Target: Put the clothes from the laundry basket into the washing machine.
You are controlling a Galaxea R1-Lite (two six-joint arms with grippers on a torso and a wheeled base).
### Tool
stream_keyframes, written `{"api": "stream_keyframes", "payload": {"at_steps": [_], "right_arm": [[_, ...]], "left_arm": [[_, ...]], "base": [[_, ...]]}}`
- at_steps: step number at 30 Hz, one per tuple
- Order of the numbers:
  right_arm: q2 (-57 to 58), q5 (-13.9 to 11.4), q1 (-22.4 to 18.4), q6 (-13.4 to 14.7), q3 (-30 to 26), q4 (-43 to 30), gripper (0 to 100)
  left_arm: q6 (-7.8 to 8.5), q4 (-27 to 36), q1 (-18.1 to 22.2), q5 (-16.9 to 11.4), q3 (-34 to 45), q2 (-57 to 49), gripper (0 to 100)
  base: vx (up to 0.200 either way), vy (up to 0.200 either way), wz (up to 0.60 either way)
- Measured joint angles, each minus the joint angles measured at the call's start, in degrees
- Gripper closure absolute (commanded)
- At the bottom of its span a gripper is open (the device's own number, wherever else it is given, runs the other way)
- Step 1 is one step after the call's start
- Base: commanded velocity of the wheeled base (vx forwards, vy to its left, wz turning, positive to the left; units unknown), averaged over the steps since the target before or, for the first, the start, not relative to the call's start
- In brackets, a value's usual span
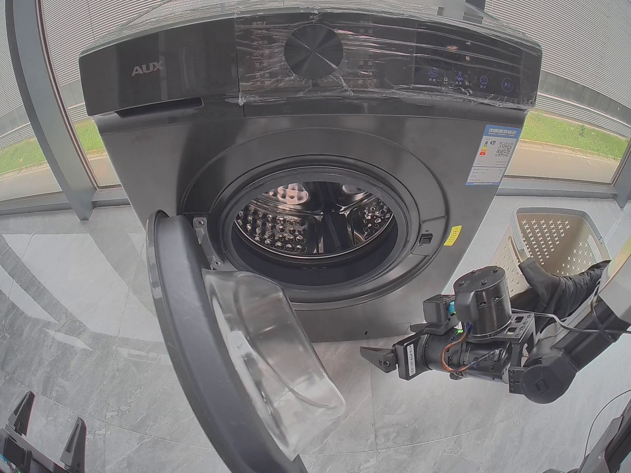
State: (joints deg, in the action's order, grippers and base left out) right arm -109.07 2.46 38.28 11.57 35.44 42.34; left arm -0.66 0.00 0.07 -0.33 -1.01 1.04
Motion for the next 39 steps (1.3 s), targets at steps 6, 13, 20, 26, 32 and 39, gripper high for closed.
{"api": "stream_keyframes", "payload": {"at_steps": [6, 13, 20, 26, 32, 39], "right_arm": [[-0.6, -0.1, -0.4, 0.0, 1.6, 0.1, 0], [-4.1, -0.8, -1.1, 0.0, 7.2, 1.0, 0], [-8.2, -1.5, -1.5, -0.1, 11.8, 0.8, 0], [-10.4, -1.4, -1.2, -0.1, 12.9, 1.4, 0], [-11.5, -1.4, 0.8, -0.1, 12.8, 1.6, 0], [-12.6, -2.9, 3.4, 0.1, 13.0, 5.7, 0]], "left_arm": [[-0.02, 0.0, 0.0, 0.0, 0.0, 0.0, 0], [0.0, 0.0, 0.0, 0.0, 0.0, 0.0, 0], [0.04, 0.0, 0.0, 0.0, 0.0, 0.0, 0], [0.06, -0.1, 0.0, 0.0, 0.0, 0.0, 0], [0.06, 0.0, 0.0, 0.0, 0.0, 0.0, 0], [0.06, -0.1, 0.0, 0.0, 0.0, 0.0, 0]], "base": [[-0.2, 0.0, 0.0], [-0.057, 0.0, 0.0], [-0.114, 0.0, 0.0], [-0.1, 0.0, 0.0], [0.0, 0.0, 0.0], [0.0, 0.0, 0.0]]}}
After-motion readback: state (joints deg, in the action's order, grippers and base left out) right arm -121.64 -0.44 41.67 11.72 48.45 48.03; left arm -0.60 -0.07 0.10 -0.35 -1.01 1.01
